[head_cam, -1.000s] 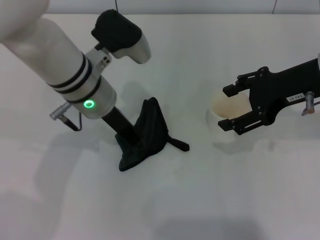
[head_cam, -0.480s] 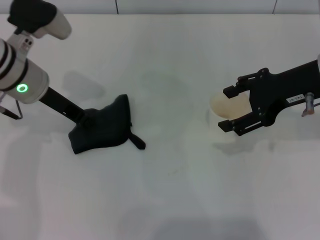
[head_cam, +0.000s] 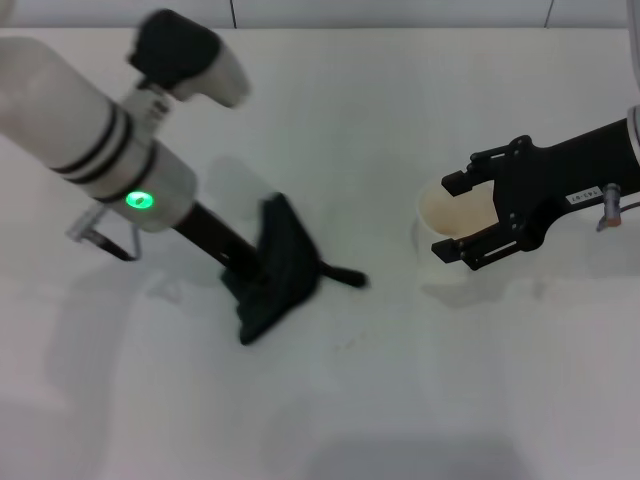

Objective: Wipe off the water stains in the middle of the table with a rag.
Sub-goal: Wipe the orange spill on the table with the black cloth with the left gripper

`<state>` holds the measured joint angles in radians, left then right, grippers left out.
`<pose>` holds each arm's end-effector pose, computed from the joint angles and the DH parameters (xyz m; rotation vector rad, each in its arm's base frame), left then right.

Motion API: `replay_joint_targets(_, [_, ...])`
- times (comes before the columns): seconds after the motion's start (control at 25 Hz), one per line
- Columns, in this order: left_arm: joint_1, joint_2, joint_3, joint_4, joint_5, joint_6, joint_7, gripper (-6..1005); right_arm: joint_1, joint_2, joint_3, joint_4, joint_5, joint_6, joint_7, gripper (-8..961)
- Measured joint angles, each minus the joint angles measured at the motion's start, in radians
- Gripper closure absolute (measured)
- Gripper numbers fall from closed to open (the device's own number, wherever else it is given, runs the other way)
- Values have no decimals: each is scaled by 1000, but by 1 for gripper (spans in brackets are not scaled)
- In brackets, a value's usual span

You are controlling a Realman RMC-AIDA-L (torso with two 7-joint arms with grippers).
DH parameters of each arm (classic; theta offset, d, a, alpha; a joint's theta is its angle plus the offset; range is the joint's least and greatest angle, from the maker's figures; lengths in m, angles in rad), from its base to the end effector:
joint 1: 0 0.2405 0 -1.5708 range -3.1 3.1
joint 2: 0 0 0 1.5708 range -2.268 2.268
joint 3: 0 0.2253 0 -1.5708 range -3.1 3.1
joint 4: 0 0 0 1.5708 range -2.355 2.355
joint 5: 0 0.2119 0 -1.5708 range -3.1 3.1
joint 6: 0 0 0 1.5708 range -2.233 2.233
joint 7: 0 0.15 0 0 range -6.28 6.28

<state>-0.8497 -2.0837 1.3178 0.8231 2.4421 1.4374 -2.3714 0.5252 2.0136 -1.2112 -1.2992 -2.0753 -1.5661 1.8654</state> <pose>-0.1604 0.3546 -0.0489 -2.8381 -0.9811 0.4719 0.1438 0.3373 0.0375 -2.9416 0.2548 0.1001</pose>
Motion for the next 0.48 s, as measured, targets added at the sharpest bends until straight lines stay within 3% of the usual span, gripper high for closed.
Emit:
replay_joint_targets(0.24, [-8,-3,193,22,-119,-43,-65,945,6,0,-6,0,0,1,0,125])
replay_joint_targets(0.48, [-17,-3,291,27,-199,-76,-80,940,7,1,-7,0,3,1,0,126])
